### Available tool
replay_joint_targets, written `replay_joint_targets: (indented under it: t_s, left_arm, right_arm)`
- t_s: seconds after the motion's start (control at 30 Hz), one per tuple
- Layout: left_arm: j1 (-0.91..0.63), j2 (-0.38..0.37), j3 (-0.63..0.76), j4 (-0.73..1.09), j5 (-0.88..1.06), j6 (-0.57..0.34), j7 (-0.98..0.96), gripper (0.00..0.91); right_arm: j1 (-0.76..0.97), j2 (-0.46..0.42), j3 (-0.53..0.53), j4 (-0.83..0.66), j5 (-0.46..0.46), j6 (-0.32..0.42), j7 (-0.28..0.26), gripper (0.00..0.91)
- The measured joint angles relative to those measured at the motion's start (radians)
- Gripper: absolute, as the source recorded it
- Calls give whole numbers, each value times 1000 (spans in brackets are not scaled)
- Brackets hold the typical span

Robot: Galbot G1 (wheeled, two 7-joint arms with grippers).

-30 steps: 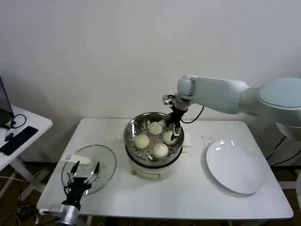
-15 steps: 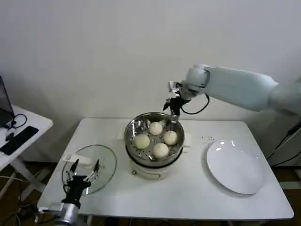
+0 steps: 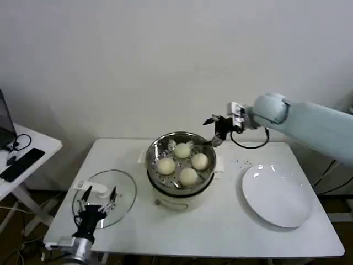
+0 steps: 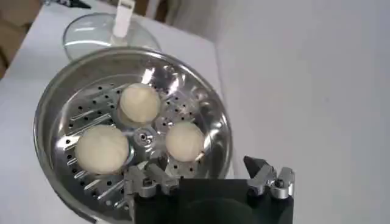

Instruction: Take steamed baozi put them in steamer then cover it.

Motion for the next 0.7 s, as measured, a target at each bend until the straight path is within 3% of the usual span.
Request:
replay_joint_targets:
  t_s: [0.17, 0.37, 0.53, 0.7]
  left_arm:
    - [-1, -3, 3, -6, 5, 0, -3, 907]
    - [-7, -4, 3, -7, 11, 1, -13, 907]
    - [-3, -3, 3, -6, 15, 1, -14, 907]
    - [3, -6, 3, -7, 21, 1, -14, 907]
  right_arm:
    - [-257, -138, 266, 71, -46, 31, 59, 907]
    - [-656, -208, 667, 124, -110, 99, 128, 907]
    - [-984, -171, 996, 150, -174, 175, 178, 907]
    - [-1297, -52, 1321, 172, -245, 256, 208, 907]
